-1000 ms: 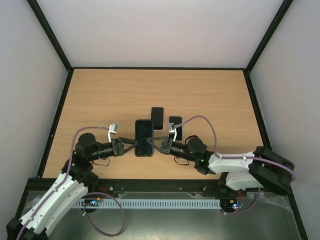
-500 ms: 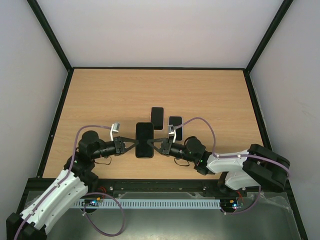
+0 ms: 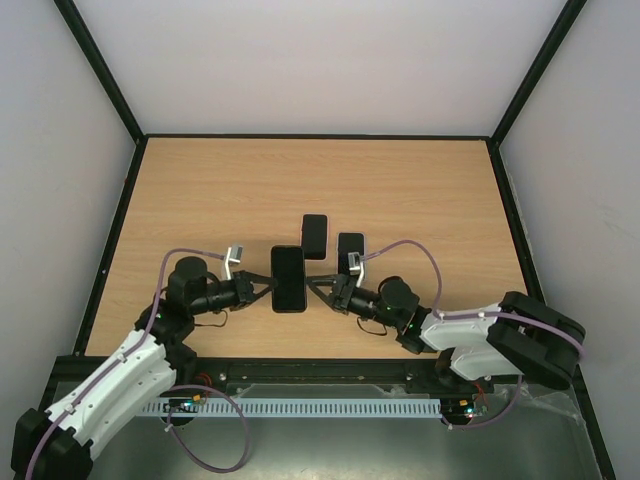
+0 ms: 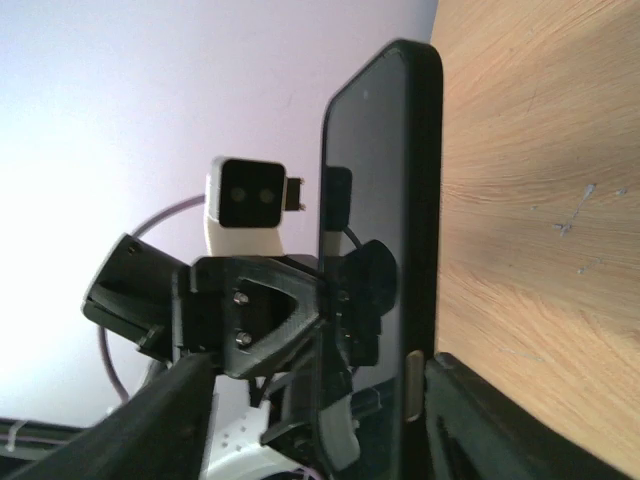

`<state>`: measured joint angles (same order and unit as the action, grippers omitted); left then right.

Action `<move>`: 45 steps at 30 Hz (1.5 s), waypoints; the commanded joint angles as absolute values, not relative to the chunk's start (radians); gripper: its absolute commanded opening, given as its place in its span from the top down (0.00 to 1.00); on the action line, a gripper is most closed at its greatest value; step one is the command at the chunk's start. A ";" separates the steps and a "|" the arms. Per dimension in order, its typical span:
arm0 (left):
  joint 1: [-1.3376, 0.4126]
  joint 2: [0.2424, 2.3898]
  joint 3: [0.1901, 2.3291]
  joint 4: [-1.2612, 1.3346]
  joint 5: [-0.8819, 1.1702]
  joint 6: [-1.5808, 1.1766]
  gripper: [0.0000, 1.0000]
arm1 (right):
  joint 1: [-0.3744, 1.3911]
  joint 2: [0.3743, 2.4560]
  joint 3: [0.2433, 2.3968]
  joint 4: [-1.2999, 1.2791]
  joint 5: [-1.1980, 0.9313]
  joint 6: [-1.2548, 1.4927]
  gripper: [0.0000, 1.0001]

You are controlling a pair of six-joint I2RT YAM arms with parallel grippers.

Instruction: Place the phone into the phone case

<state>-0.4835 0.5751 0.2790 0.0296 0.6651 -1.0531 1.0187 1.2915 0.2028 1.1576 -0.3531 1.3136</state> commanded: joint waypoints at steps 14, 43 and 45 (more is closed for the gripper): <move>-0.311 0.970 0.426 -0.045 0.496 -0.786 0.98 | 0.997 0.842 0.190 0.625 -0.154 1.139 0.02; -0.115 1.292 0.586 -0.105 0.397 -0.656 0.57 | 0.998 0.620 0.335 0.118 -0.015 1.027 0.02; -0.115 1.263 0.588 -0.143 0.352 -0.658 0.47 | 0.998 0.620 0.365 0.069 0.001 1.025 0.02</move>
